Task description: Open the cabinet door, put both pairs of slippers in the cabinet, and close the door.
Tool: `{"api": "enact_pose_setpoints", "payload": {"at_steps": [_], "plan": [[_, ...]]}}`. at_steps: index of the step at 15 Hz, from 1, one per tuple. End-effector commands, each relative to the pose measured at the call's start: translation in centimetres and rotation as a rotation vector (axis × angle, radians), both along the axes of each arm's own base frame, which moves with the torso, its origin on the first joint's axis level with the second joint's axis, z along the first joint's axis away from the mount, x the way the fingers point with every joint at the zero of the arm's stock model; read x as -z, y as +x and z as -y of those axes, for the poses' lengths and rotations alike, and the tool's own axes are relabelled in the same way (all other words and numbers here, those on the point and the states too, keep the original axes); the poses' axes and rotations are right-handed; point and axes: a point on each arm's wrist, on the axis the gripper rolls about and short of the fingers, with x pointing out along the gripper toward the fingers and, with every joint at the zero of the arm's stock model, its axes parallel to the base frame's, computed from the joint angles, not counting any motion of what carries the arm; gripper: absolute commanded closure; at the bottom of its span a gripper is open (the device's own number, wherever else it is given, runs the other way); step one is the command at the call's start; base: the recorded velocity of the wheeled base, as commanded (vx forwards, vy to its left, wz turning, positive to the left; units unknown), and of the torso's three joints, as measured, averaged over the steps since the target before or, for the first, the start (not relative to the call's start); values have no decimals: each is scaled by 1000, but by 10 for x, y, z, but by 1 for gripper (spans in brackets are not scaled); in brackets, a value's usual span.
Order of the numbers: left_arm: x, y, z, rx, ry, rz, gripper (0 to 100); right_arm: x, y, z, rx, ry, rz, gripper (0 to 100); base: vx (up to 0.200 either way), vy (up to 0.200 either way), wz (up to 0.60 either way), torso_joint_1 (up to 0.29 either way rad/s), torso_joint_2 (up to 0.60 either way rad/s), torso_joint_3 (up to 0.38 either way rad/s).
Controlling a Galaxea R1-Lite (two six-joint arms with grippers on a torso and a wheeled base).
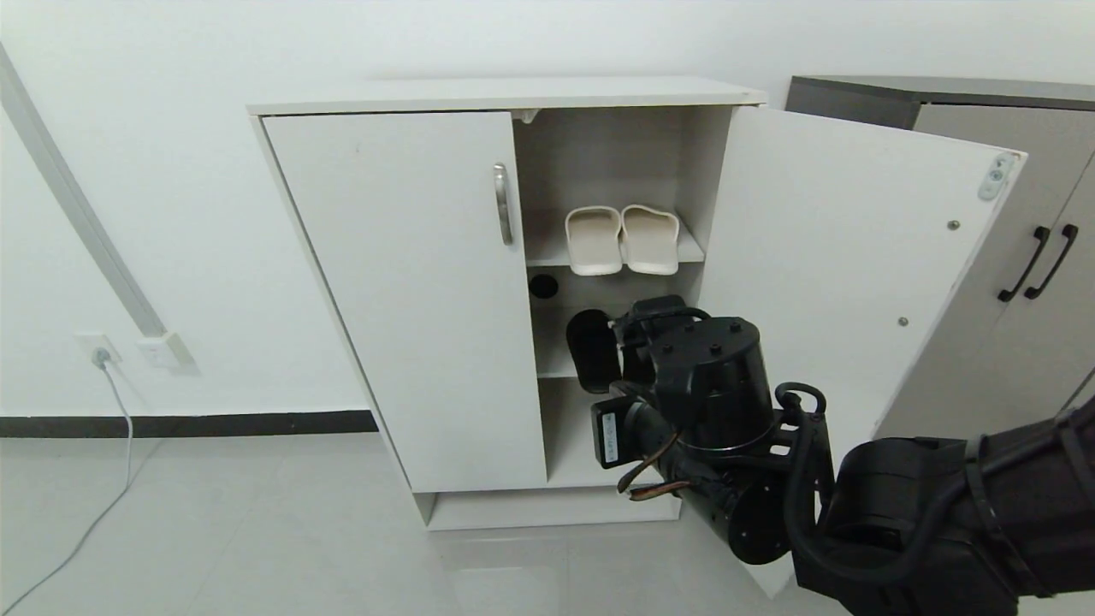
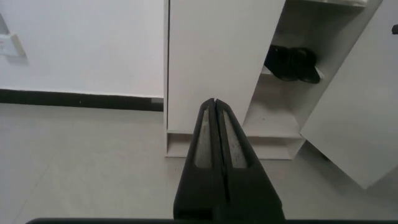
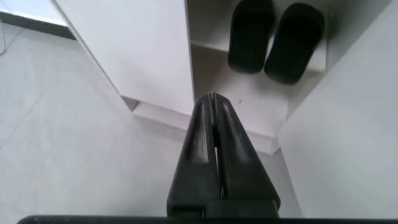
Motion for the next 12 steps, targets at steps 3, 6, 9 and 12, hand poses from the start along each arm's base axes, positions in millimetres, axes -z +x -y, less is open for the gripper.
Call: {"api": "enact_pose_setpoints", "payload": {"at_steps": [3, 6, 9, 12], "plan": [[0, 0, 0, -1, -1, -1, 100, 5, 2, -1, 4, -3, -2, 100, -200, 0, 0, 2, 4, 1], [0, 0, 0, -1, -2, -1, 100, 10, 4, 4, 10, -20, -11, 100, -133, 0, 0, 2, 3, 0], [0, 0, 0, -1, -2, -1, 100, 18, 9, 3, 7, -34, 19, 100, 0, 0, 0, 0, 0, 0], [0, 0, 0, -1, -2, -1, 100, 21, 10, 6, 10, -40, 28, 100, 0, 0, 0, 0, 0, 0]]}}
